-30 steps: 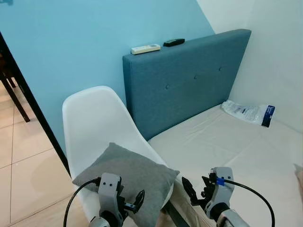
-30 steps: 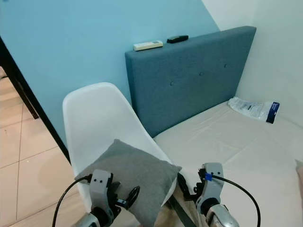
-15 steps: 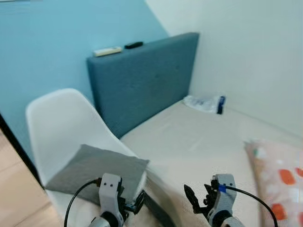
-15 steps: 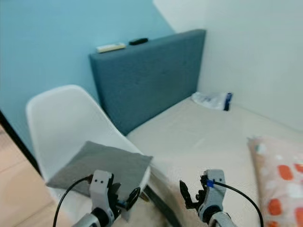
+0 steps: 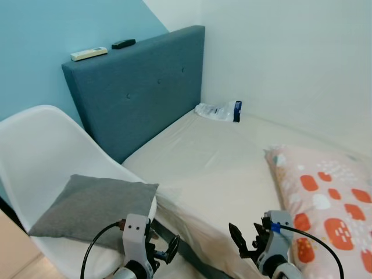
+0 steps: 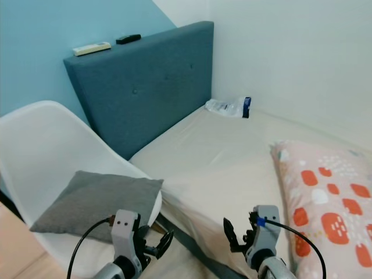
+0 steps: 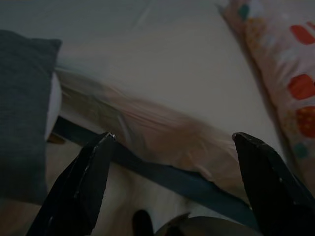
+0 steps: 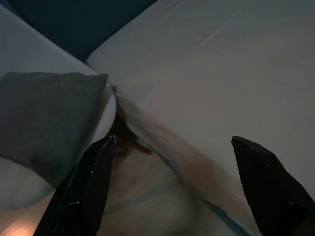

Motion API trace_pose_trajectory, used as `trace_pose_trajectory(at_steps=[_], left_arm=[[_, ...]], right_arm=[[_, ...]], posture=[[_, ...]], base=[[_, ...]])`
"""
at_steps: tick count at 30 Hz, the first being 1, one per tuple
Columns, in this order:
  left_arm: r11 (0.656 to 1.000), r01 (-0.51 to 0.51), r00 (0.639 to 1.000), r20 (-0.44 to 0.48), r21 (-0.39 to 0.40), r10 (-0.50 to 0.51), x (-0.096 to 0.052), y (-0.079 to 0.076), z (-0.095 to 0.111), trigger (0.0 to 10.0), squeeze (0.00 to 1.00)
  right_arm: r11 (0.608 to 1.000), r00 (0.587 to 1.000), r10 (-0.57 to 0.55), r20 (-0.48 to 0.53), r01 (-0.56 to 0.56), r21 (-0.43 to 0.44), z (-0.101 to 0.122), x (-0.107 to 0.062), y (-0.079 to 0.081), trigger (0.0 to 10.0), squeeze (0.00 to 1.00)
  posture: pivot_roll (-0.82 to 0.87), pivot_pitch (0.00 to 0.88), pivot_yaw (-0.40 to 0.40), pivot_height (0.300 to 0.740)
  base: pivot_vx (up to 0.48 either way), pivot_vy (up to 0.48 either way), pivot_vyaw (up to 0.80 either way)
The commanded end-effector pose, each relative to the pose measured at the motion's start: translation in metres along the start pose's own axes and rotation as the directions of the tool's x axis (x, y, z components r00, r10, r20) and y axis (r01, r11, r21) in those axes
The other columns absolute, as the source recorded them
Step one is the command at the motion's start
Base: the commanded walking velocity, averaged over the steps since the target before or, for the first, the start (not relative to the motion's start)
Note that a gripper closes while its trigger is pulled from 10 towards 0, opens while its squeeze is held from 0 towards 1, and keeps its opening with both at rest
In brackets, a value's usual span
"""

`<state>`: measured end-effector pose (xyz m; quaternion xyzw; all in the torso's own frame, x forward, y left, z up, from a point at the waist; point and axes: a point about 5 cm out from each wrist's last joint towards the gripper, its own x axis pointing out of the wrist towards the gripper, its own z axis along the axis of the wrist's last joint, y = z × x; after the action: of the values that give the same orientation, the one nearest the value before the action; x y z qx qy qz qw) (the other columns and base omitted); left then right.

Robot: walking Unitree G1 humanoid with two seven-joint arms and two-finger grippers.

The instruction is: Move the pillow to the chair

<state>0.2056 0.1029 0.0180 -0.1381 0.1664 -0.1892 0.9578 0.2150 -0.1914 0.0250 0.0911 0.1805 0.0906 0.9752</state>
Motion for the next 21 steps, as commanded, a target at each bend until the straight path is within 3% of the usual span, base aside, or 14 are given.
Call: trace_pose_trajectory(at_steps=[1, 21], left_arm=[[1.0, 0.0, 1.0, -0.011, 0.0, 0.0, 0.001, 0.0, 0.0, 10.0, 0.0], [0.999, 0.021, 1.0, -0.009, 0.033, -0.021, 0.004, -0.002, 0.001, 10.0, 0.0]], right_arm=[[1.0, 1.0, -0.004, -0.02, 0.005, 0.015, -0.004, -0.001, 0.0, 10.0, 0.0], [0.991, 0.992, -0.117, -0.043, 0.119, 0.063, -0.007, -0.004, -0.014, 10.0, 0.0]], posture=[[-0.05, 0.013, -0.021, 0.74], [-0.07, 0.018, -0.015, 0.74]], base=[[0.0, 0.0, -0.73], [0.0, 0.0, -0.72]])
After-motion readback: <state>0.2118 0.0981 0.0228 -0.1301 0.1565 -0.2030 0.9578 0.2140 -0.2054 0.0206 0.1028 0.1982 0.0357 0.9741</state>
